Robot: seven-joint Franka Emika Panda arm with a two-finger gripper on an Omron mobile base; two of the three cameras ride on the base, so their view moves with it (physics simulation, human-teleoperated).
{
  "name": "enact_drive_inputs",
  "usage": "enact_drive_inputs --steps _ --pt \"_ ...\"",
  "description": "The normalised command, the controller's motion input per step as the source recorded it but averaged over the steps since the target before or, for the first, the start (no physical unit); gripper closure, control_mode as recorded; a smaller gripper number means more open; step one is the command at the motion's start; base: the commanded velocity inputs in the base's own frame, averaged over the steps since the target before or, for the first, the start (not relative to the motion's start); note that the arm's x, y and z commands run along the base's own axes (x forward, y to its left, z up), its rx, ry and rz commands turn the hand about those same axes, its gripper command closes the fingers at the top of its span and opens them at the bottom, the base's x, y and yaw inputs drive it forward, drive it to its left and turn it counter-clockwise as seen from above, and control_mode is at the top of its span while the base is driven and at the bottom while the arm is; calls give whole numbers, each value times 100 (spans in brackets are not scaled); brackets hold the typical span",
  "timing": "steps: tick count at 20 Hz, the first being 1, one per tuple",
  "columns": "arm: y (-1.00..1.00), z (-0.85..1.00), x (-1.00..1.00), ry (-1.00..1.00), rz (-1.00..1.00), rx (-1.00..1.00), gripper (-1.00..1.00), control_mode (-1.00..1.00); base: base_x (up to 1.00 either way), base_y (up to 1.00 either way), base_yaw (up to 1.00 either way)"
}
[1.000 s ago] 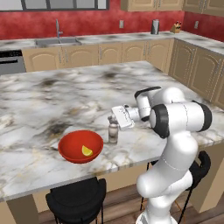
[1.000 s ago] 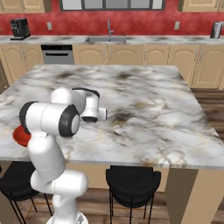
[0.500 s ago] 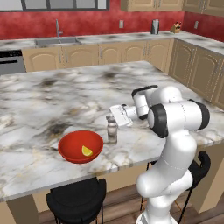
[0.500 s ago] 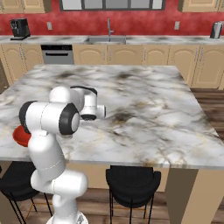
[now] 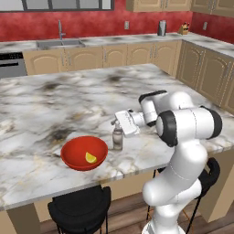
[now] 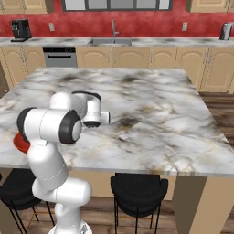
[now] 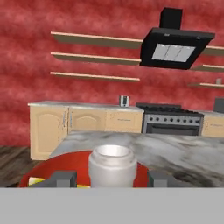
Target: There is a bowl on the dining counter. Grab a lemon wedge from the fridge and place it in the bowl. Then get the liquor bottle and glass cup from the cabinet and place them next to the bowl.
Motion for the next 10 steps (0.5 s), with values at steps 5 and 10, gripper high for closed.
enact_drive_inputs --steps 5,10 --pt "-5 0 -12 -9 0 0 -100 -100 0 0 0" --pt "-20 6 0 -11 0 0 -100 -100 0 0 0"
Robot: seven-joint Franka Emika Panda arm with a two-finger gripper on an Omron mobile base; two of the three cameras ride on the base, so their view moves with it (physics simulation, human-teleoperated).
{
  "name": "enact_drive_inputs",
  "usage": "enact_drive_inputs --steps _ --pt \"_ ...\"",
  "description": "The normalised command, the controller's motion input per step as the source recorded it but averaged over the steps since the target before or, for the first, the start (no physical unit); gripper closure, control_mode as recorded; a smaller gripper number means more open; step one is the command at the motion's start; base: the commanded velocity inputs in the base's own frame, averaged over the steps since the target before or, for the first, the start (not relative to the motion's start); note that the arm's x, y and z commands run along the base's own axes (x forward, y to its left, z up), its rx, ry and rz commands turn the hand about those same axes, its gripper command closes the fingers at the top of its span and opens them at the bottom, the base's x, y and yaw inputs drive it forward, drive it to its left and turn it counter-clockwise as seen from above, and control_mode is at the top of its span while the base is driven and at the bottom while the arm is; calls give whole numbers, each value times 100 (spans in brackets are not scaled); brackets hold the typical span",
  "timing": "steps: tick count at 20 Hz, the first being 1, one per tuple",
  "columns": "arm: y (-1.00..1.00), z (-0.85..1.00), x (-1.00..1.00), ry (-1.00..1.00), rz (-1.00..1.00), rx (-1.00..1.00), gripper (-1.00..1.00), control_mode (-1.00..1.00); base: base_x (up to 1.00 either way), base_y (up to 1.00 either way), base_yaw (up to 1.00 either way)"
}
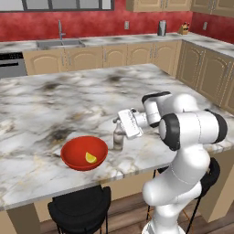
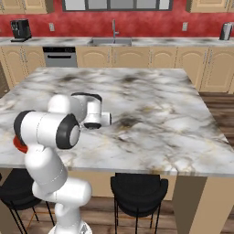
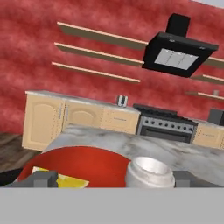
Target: There is a bowl on the dining counter. Grab a lemon wedge from the fridge and place it in the bowl. Then get the liquor bottle and glass cup from the cabinet and place them next to the bowl.
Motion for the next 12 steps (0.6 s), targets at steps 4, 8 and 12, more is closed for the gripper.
enact_drive_inputs --steps 4,8,12 --pt "-23 16 -1 -9 0 0 -100 -100 0 0 0" --pt "-15 40 -8 -8 0 0 -100 -100 0 0 0" --pt "-5 64 -19 -8 0 0 -100 -100 0 0 0"
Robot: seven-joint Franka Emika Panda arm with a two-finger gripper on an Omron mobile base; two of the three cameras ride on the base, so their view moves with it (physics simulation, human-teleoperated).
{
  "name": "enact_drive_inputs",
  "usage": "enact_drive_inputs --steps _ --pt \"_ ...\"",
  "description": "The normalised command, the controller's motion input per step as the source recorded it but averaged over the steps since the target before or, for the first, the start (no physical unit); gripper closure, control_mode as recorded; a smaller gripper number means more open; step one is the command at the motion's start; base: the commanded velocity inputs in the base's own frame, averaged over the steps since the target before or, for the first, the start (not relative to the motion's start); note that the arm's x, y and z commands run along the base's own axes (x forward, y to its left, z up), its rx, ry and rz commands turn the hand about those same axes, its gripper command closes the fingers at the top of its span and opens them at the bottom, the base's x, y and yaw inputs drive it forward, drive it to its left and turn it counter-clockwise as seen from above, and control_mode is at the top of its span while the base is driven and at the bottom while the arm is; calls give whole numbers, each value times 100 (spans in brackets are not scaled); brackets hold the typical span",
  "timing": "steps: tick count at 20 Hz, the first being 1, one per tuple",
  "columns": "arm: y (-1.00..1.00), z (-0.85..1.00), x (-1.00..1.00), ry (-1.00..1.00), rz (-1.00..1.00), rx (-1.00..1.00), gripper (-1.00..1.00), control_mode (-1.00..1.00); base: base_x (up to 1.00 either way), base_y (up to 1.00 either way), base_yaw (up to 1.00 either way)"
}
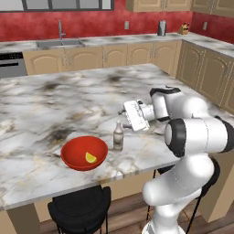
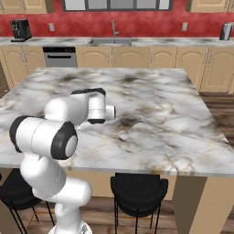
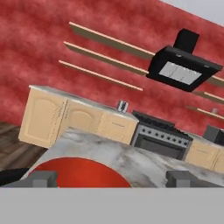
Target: There is a bowl on the dining counter. Grab a lemon wedge from the fridge and place it in the bowl. Then get the liquor bottle and glass cup from the cabinet and place them next to the bowl.
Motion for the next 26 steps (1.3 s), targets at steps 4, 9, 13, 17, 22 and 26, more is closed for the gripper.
enact_drive_inputs --steps 4,9,13,17,22,26 --pt "0 74 -38 -10 0 0 -100 -100 0 0 0" --pt "3 76 -53 -9 0 0 -100 -100 0 0 0" --pt "11 68 -64 -2 0 0 -100 -100 0 0 0" --pt "11 70 -68 0 -2 0 -100 -100 0 0 0" --pt "9 69 -61 3 -7 0 -100 -100 0 0 0" --pt "2 63 -54 9 -12 -2 -100 -100 0 0 0"
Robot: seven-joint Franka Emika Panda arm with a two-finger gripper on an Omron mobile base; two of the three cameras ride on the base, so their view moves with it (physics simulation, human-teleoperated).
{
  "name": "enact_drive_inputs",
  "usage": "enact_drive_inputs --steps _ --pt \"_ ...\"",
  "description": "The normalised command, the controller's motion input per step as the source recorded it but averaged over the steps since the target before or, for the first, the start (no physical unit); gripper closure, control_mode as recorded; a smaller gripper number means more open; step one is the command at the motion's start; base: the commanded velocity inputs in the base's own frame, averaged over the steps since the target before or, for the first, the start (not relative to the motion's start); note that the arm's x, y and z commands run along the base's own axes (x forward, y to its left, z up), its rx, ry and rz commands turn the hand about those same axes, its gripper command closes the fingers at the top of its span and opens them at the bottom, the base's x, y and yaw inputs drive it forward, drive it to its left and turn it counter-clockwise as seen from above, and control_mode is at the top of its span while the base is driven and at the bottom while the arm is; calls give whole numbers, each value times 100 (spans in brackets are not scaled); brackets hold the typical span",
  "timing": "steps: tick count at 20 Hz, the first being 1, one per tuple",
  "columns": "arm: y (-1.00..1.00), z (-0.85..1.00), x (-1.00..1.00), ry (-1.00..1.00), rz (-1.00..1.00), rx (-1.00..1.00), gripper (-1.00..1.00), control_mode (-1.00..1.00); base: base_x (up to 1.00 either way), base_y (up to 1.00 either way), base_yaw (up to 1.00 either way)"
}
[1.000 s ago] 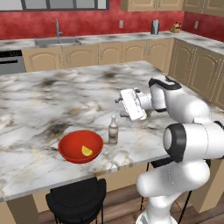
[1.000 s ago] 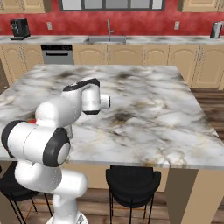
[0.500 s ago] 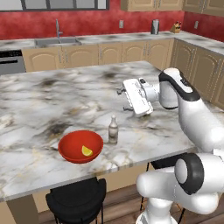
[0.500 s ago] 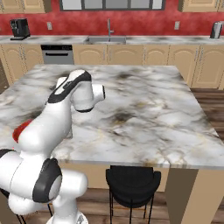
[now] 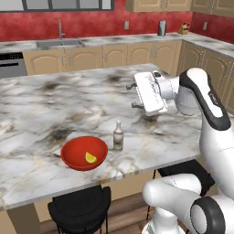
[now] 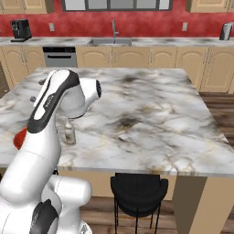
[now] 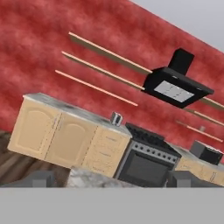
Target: There is a bowl on the dining counter. Grab a lemon wedge from the fridge and place it in the bowl. Then get the liquor bottle and glass cup from the cabinet and place them next to the bowl.
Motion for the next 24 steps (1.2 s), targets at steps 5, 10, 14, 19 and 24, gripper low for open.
enact_drive_inputs --steps 5,10,14,19,24 --pt "0 60 -54 13 -19 -4 -100 -100 0 0 0" --pt "0 56 -53 18 -23 -4 -100 -100 0 0 0" --pt "0 38 -60 18 -26 -7 -100 -100 0 0 0" --pt "0 11 -80 11 -31 -8 -100 -100 0 0 0" --pt "-16 0 -84 1 -27 -5 -100 -100 0 0 0"
